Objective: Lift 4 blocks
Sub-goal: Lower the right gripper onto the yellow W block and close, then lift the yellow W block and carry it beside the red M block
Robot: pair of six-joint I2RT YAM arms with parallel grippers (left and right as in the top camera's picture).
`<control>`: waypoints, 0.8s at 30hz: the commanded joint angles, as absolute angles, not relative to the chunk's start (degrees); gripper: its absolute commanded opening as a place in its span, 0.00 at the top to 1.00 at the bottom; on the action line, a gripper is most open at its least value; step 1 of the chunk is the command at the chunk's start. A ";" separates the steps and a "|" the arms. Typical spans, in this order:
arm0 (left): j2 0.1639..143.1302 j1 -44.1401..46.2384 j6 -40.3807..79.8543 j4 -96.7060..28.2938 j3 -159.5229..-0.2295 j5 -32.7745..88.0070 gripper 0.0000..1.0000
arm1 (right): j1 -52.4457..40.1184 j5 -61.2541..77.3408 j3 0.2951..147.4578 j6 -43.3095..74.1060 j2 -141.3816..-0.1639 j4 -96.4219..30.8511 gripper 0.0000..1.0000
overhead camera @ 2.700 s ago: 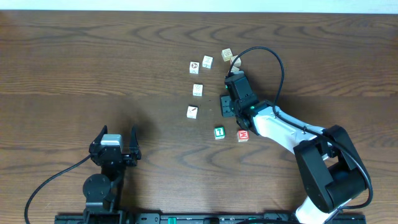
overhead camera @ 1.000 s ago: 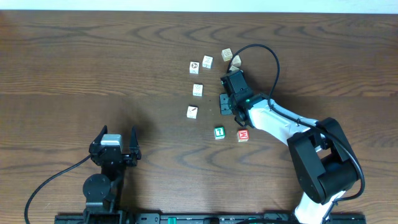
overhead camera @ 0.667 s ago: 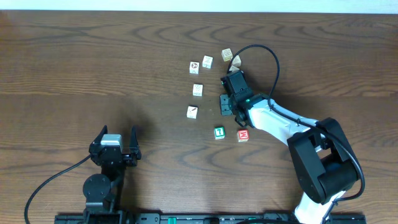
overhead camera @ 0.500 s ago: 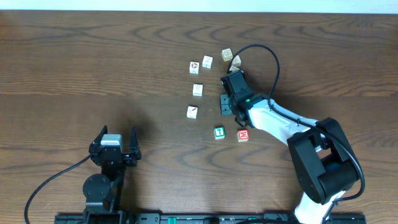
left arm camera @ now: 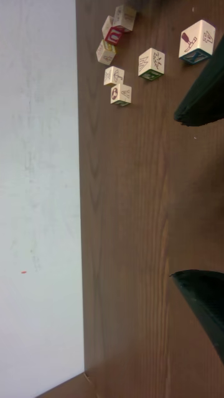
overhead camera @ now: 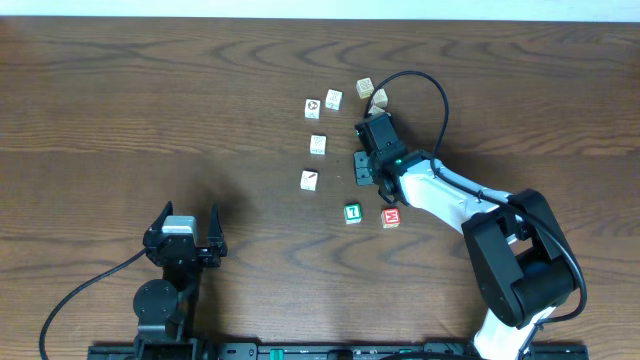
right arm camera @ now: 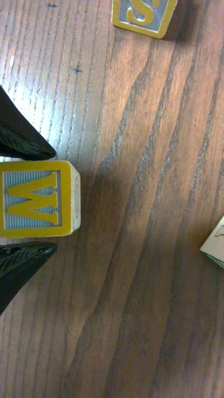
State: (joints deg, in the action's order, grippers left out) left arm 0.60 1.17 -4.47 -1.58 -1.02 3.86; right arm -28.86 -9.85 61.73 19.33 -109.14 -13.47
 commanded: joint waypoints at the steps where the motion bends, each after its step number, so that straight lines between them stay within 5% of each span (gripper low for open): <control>1: 0.30 0.82 -4.16 -3.84 -0.23 3.79 0.26 | -29.56 -11.79 62.63 17.69 -109.71 -13.17 0.62; 24: 0.30 0.82 -4.16 -3.84 -0.23 3.79 0.26 | -29.71 -8.51 62.65 18.63 -108.71 -12.38 0.75</control>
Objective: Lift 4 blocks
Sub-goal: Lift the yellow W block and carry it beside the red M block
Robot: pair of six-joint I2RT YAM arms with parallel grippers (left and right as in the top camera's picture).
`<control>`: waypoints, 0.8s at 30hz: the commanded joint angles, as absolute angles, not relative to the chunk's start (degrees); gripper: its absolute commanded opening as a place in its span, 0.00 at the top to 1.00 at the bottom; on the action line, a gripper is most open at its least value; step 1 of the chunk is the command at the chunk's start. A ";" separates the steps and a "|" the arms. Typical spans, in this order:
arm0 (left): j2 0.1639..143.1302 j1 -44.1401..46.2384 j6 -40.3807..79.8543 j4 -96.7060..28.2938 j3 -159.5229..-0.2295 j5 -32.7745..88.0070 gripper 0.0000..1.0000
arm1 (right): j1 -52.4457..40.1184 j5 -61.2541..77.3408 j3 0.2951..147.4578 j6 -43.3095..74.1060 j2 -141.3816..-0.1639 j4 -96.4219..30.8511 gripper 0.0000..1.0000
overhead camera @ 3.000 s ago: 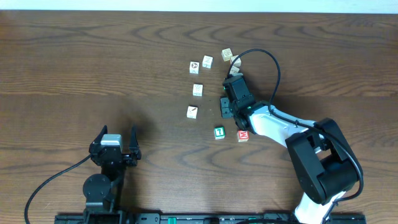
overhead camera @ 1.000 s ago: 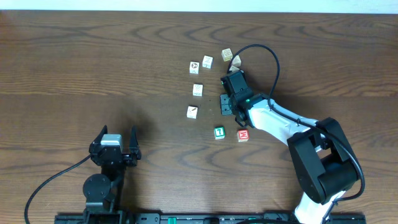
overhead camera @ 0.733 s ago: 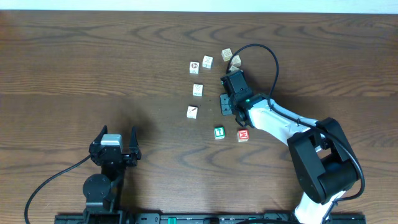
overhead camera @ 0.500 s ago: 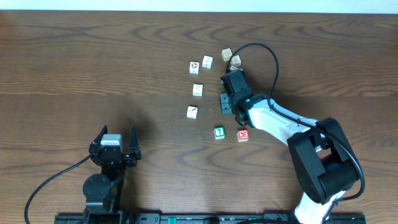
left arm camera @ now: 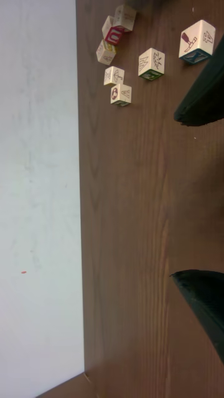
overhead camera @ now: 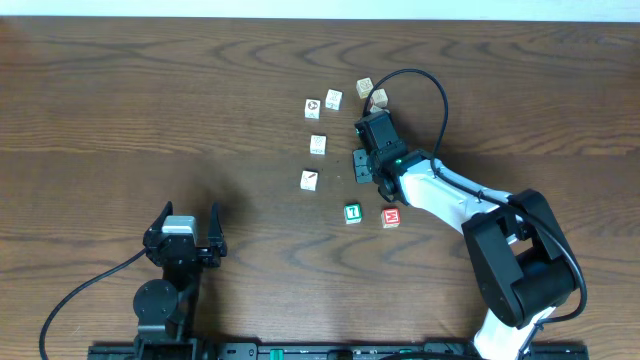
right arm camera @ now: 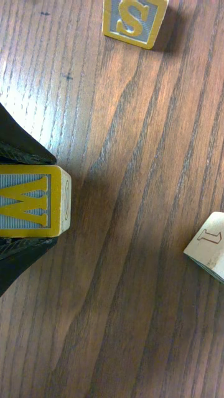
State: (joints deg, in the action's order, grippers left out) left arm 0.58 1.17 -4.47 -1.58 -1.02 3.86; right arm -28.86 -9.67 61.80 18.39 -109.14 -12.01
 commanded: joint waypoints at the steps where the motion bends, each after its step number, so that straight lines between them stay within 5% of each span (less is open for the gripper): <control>1: 0.30 0.82 -4.16 -3.84 -0.23 3.79 0.26 | -29.71 -8.51 62.67 18.63 -108.03 -12.67 0.75; 24: 0.30 0.82 -4.19 -3.84 -0.23 3.81 0.25 | -29.12 -17.58 61.80 19.09 -88.51 -39.62 0.81</control>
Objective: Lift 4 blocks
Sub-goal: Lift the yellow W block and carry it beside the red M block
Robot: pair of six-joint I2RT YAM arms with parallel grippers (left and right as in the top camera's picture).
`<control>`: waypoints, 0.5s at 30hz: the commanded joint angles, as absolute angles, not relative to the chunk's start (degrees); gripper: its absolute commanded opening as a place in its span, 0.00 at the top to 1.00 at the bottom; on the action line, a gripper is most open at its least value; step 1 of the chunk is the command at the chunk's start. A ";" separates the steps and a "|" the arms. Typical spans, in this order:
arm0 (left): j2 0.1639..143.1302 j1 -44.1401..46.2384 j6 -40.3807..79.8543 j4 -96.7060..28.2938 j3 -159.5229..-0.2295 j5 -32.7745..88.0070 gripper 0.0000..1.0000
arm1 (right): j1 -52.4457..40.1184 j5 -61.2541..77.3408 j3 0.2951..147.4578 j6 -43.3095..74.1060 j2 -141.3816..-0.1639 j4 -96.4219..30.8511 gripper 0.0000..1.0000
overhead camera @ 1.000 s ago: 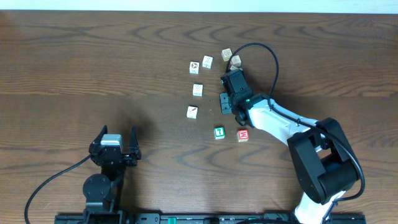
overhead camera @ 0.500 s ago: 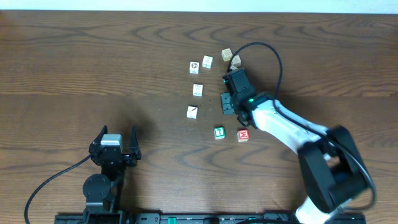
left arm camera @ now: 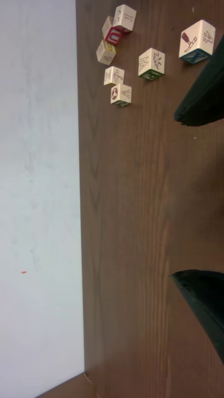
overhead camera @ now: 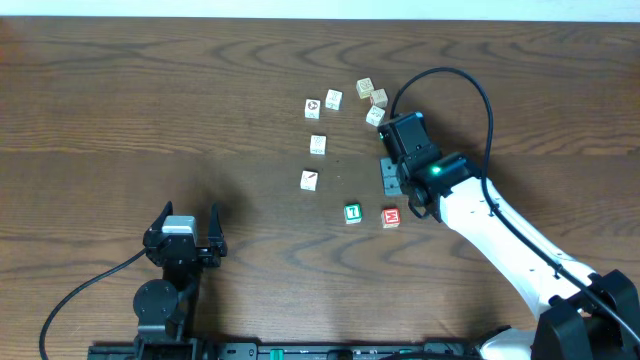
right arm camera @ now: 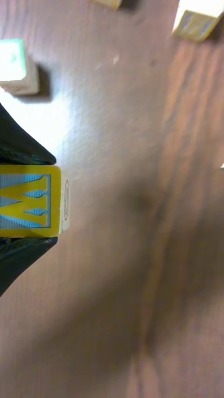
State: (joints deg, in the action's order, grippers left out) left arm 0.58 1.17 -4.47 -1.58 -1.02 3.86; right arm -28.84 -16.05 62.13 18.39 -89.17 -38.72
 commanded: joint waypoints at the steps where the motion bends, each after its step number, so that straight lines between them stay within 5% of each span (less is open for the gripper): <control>1: 0.30 0.82 -4.19 -3.84 -0.23 3.81 0.26 | -29.12 -17.58 61.43 19.31 -88.51 -39.97 0.81; 15: 0.30 0.82 -4.19 -3.84 -0.23 3.79 0.26 | -29.04 -16.38 50.11 27.86 -88.51 -38.30 0.78</control>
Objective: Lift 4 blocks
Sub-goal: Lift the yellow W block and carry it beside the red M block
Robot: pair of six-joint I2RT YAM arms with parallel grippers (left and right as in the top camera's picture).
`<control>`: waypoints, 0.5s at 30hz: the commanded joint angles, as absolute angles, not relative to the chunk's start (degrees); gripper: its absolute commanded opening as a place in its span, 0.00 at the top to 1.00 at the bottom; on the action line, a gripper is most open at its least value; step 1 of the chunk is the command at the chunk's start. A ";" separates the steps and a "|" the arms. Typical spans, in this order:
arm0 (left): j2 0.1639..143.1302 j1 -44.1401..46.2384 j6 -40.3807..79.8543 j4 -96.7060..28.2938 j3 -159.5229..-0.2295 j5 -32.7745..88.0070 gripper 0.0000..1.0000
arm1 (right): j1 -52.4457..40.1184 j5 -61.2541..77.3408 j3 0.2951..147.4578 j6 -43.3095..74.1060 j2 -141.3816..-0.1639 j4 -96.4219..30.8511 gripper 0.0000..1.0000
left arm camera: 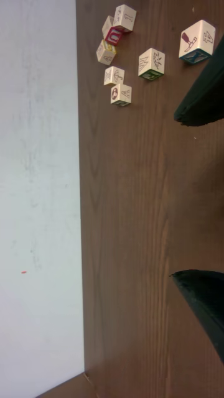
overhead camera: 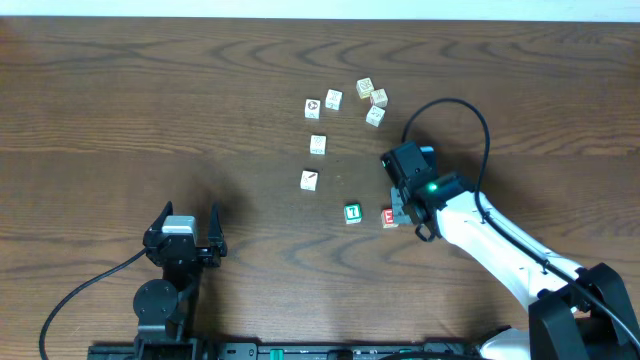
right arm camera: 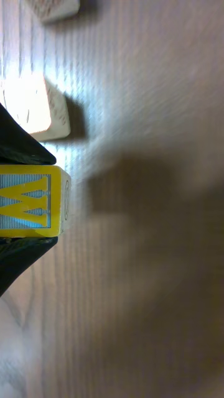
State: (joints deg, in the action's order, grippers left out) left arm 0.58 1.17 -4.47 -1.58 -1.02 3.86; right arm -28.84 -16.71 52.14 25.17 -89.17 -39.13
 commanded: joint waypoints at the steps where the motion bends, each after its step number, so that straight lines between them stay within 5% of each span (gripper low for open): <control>1: 0.30 0.82 -4.19 -3.84 -0.23 3.81 0.26 | -29.02 -15.38 49.60 27.86 -88.51 -38.00 0.78; 15: 0.30 0.82 -4.16 -3.84 -0.23 3.79 0.25 | -29.36 -9.02 45.93 27.83 -88.51 -35.53 0.80</control>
State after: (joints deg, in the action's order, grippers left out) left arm 0.58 1.17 -4.47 -1.58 -1.02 3.86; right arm -28.84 -11.16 46.98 26.79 -89.17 -36.21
